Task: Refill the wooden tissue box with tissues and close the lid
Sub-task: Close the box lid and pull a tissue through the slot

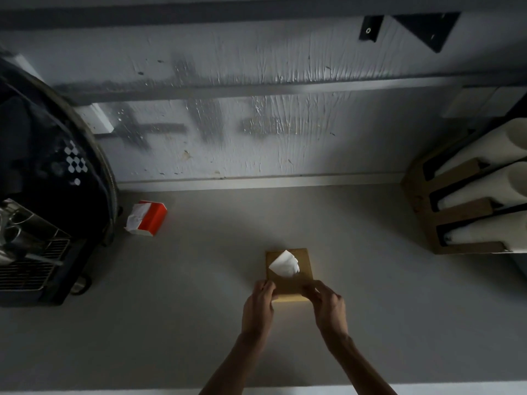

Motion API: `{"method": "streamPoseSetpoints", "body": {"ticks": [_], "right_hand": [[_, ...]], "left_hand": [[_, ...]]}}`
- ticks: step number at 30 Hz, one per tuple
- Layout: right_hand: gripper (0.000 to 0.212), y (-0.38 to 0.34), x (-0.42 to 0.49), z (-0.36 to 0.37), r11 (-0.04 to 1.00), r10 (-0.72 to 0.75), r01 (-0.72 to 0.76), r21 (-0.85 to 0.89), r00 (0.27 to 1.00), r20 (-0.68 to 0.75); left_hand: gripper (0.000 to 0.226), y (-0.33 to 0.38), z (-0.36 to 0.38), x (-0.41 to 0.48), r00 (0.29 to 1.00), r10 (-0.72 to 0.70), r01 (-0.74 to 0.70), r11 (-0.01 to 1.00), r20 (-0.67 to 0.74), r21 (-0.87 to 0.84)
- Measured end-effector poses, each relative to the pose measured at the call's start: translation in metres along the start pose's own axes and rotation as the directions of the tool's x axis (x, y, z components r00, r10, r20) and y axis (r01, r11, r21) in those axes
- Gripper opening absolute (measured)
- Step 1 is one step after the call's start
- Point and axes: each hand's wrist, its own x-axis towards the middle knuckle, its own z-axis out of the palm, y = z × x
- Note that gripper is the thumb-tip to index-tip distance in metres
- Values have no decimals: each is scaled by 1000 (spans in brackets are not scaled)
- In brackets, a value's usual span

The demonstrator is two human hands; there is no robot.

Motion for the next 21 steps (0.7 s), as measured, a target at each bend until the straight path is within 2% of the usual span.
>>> {"method": "streamPoseSetpoints", "body": {"ticks": [8, 21], "right_hand": [[19, 16, 31, 10, 1000, 17, -17, -14, 1000, -23], [18, 25, 85, 21, 1000, 17, -16, 16, 999, -34]], "left_hand": [[29, -14, 9, 30, 999, 31, -31, 999, 36, 5], [28, -17, 16, 80, 999, -6, 9, 997, 36, -72]]}}
